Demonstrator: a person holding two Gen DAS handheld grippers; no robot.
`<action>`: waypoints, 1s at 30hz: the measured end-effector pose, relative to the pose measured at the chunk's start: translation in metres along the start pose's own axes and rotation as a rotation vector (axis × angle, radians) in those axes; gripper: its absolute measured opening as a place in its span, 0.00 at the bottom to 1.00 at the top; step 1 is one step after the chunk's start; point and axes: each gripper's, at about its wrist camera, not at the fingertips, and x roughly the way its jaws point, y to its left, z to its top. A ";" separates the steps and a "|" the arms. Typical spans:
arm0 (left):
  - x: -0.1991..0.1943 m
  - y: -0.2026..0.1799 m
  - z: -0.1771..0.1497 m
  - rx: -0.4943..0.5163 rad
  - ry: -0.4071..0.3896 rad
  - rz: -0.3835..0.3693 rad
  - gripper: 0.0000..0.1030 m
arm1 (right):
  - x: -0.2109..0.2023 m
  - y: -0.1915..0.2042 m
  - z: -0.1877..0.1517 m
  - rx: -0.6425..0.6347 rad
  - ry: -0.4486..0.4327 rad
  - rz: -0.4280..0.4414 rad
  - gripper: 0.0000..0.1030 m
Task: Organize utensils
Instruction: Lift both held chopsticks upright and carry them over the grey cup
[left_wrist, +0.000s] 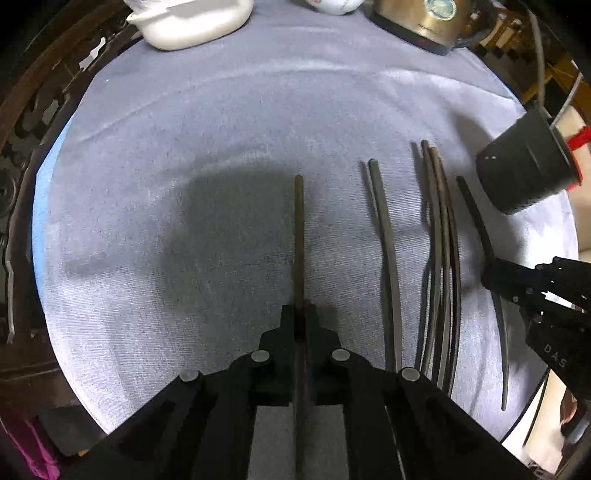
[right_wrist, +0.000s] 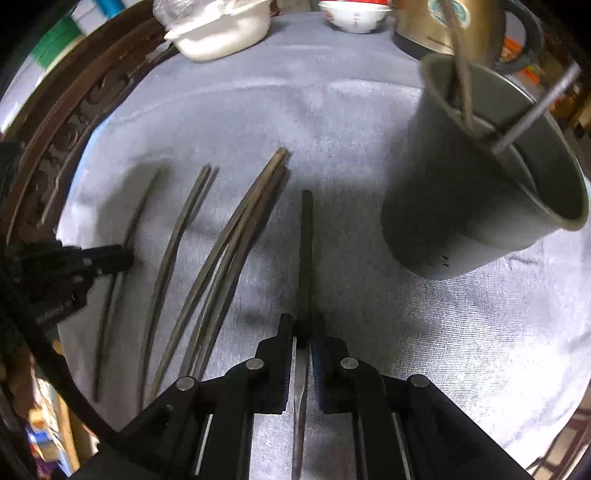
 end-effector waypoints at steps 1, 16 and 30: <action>-0.001 -0.001 -0.003 0.002 0.002 -0.007 0.05 | 0.000 0.001 0.000 -0.016 0.006 -0.007 0.09; 0.005 0.033 0.040 -0.027 0.139 -0.117 0.05 | 0.010 0.024 0.013 -0.180 0.171 -0.060 0.06; -0.133 0.066 -0.010 -0.256 -0.582 -0.187 0.05 | -0.146 -0.018 -0.070 0.169 -0.625 0.057 0.06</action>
